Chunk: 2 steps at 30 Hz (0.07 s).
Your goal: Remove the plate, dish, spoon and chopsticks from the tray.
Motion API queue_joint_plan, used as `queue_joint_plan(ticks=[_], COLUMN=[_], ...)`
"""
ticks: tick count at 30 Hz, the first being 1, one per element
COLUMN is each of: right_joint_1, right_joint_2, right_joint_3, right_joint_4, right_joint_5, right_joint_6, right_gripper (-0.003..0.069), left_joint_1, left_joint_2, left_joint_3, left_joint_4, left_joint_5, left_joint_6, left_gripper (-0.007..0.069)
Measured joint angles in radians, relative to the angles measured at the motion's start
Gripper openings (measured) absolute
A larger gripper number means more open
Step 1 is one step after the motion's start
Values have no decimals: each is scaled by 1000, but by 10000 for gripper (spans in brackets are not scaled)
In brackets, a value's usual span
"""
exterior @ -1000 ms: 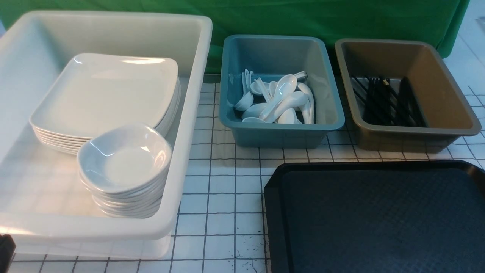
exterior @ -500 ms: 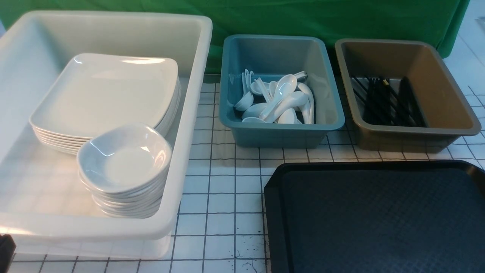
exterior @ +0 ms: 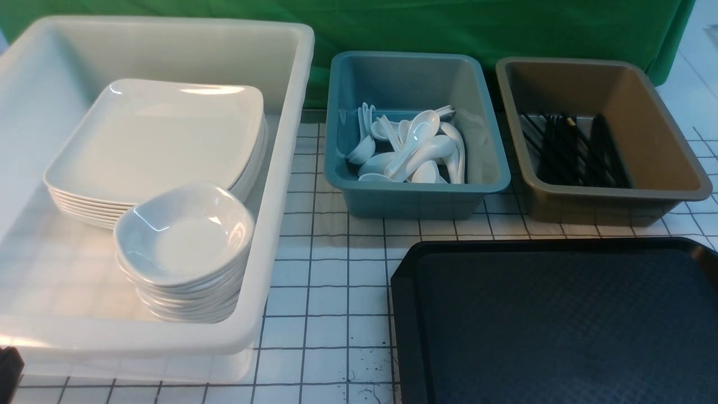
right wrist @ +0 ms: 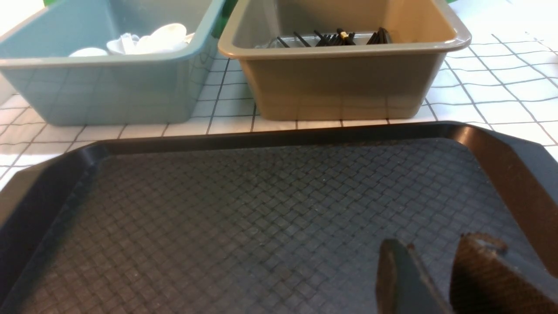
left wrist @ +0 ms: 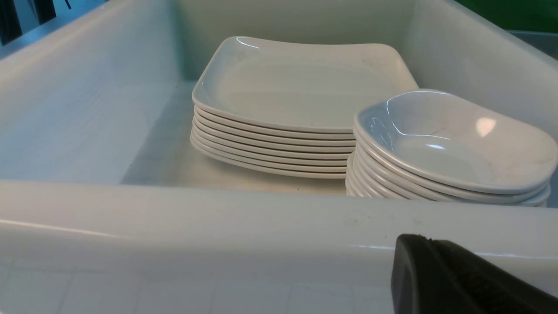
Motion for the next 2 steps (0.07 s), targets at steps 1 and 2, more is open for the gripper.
queue_joint_plan(ticks=[1, 2], right_joint_1=[0, 0], right_joint_2=[0, 0], right_joint_3=[0, 0], right_joint_4=[0, 0], right_joint_5=[0, 0], right_joint_6=[0, 0], right_gripper=[240, 240], left_joint_1=[0, 0], left_joint_2=[0, 0], left_joint_3=[0, 0], left_joint_4=[0, 0], left_joint_5=[0, 0], left_joint_6=[0, -1], left_gripper=[20, 20])
